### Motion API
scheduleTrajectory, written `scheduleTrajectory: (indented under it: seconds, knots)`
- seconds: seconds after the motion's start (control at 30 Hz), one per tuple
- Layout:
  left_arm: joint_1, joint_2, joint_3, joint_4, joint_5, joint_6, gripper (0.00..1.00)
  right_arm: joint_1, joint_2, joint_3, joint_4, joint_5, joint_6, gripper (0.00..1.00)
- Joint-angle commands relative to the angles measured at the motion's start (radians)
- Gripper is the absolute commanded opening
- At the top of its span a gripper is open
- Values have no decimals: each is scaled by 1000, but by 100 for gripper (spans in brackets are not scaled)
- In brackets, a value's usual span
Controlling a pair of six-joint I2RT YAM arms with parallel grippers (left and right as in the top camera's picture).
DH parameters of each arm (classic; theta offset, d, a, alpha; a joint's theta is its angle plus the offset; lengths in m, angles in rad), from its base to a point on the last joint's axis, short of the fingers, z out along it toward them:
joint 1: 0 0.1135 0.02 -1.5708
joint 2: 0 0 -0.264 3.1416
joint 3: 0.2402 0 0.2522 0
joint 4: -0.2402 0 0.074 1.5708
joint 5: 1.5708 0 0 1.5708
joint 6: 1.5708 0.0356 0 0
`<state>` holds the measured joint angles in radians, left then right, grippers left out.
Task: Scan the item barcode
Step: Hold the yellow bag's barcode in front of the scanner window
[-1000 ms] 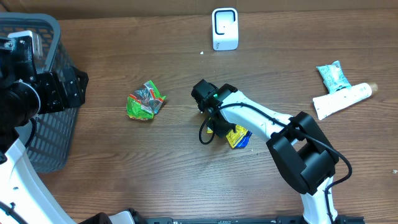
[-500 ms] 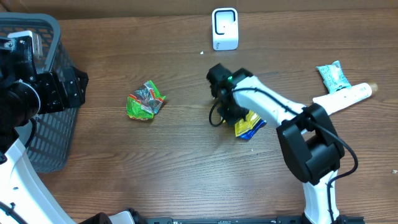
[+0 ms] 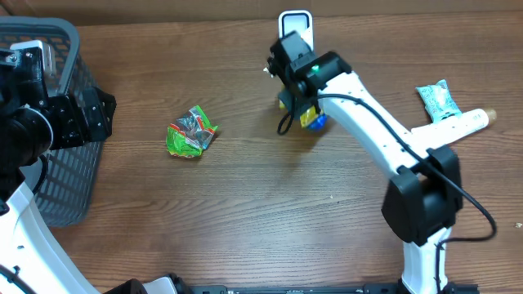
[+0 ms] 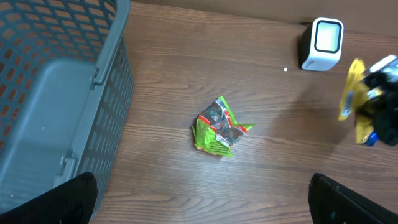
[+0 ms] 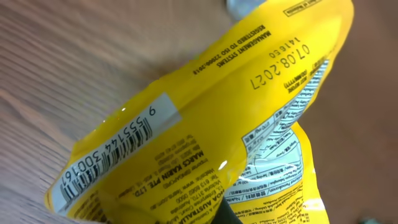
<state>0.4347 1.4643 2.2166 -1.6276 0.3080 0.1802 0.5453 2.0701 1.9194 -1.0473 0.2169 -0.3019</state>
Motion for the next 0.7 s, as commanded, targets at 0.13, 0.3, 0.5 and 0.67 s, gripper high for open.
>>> scheduleTrajectory:
  seconds: [0.13,0.3,0.5,0.67]
  knots:
    - [8,2,-3,2,14,14,100,4,-112,46,82,-69,-284,4]
    - [8,2,-3,2,14,14,100,1,-112,45,173,56,-559,4]
    - [8,2,-3,2,14,14,100,1,-84,43,356,349,-795,4]
    - [8,2,-3,2,14,14,100,-10,9,43,600,563,-1019,4]
